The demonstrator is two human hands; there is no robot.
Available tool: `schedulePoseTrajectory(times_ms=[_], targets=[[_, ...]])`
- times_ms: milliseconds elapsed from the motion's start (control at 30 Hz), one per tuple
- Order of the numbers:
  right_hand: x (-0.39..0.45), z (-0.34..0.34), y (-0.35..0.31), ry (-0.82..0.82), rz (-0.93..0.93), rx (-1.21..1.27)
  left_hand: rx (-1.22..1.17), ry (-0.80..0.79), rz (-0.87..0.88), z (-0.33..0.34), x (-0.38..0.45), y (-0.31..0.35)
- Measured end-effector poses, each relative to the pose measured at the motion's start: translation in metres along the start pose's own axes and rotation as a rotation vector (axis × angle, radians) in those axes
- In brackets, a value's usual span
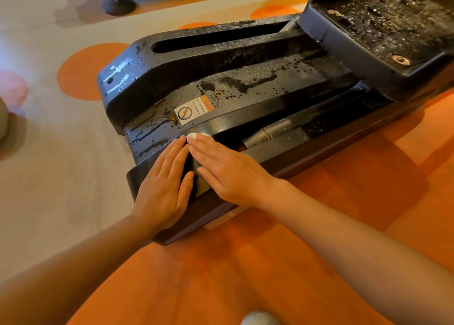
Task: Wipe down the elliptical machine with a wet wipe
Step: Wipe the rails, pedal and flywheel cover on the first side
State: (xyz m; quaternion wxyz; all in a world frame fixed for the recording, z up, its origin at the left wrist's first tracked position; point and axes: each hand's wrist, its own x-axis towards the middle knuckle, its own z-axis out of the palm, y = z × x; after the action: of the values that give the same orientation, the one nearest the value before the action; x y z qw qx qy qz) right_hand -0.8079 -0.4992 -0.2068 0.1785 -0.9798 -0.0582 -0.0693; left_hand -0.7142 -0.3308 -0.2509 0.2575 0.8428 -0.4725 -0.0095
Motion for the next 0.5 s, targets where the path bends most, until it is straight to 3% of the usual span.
schedulePoseTrajectory(times_ms=[133, 300, 500], targets=[[-0.016, 0.010, -0.015, 0.081, -0.039, -0.150, -0.008, -0.005, -0.017, 0.001, -0.001, 0.000], [-0.049, 0.010, -0.019, 0.106, -0.040, -0.153, -0.001, -0.018, -0.026, 0.000, -0.002, 0.000], [-0.072, 0.006, -0.008, 0.238, 0.155, -0.023, 0.030, -0.055, 0.066, -0.003, 0.000, 0.002]])
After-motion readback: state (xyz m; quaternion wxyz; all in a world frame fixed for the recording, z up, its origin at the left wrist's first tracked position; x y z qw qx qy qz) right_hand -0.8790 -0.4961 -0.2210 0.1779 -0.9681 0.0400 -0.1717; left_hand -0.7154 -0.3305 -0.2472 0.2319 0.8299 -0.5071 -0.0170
